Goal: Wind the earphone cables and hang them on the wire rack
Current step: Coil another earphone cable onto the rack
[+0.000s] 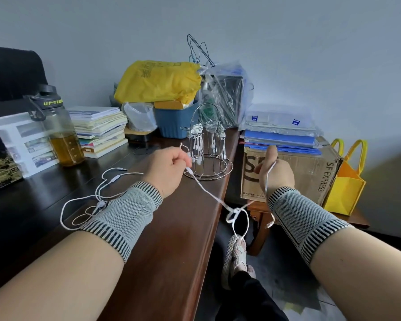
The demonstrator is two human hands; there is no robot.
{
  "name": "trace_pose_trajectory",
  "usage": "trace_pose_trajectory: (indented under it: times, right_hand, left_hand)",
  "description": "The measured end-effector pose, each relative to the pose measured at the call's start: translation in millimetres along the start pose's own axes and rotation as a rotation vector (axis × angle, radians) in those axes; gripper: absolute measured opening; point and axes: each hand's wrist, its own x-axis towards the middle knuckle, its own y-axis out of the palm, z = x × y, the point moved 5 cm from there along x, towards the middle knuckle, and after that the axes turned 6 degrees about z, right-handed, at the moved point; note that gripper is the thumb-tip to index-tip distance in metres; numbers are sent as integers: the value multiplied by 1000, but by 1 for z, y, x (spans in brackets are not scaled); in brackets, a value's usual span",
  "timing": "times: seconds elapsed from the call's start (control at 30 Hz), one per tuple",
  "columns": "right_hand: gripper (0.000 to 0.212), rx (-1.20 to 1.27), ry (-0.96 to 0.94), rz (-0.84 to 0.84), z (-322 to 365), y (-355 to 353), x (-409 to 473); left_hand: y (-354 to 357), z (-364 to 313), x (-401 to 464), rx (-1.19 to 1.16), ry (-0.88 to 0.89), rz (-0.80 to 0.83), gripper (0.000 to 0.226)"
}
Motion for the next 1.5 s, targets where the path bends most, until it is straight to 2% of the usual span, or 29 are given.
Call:
trace_pose_trajectory:
  times: [0.1,0.13,0.23,0.4,0.47,0.53,0.57,0.63,0.7,0.8,0.87,0.97,1.07,1.13,1.2,1.3,1.5]
  right_hand:
    - [47,-143,58,121,-5,2,2]
    - [46,-212,64,156,-6,4,1]
    - [64,-355,126,241,-10,1,-4]
    - [35,-517,94,475,-15,7,-12]
    - [21,-445,89,557,-14,11,-15]
    - [10,-279,124,647,-11,15,-22]
    - [8,-209,128,669,-10,16,-24]
    - [6,-154,116,670,-6,15,-24]
    - [9,-220,67,674,-2,15,-23]
    - [16,-319,-9,681,7,15,-24]
    - [21,-207,-25,697,15,19,-24]
    - [29,157,-19,738,32,31,-27]
    - [17,569,112,828,47,46,-33]
    - [15,708,189,799,51,51,-28]
    - [8,744,226,686,52,50,-19]
    - [10,712,263,554,50,44,-11]
    - [25,683,280,506,44,43,-4]
  left_hand:
    - [7,0,-8,7,-17,26,39]
    - [9,1,-9,22,-19,25,36]
    - [14,5,-8,42,-32,36,28]
    - [23,0,-10,-9,-80,81,33]
    - [25,-2,-9,-92,-132,63,52]
    - [30,1,-9,-349,-267,70,75]
    - [34,0,-11,-516,-354,92,75]
    - [40,-6,-18,-728,-484,151,49]
    - [43,-9,-21,-766,-545,183,23]
    - [46,-5,-17,-776,-539,209,24]
    - [48,-9,-14,-787,-510,243,25]
    - [52,-20,-11,-788,-454,313,22]
    - [54,-27,-5,-702,-365,322,23]
    - [48,-26,2,-572,-273,278,27]
    - [39,-19,11,-423,-209,188,27]
    - [24,3,29,-267,-227,7,21]
    - [29,16,59,-241,-267,-37,36]
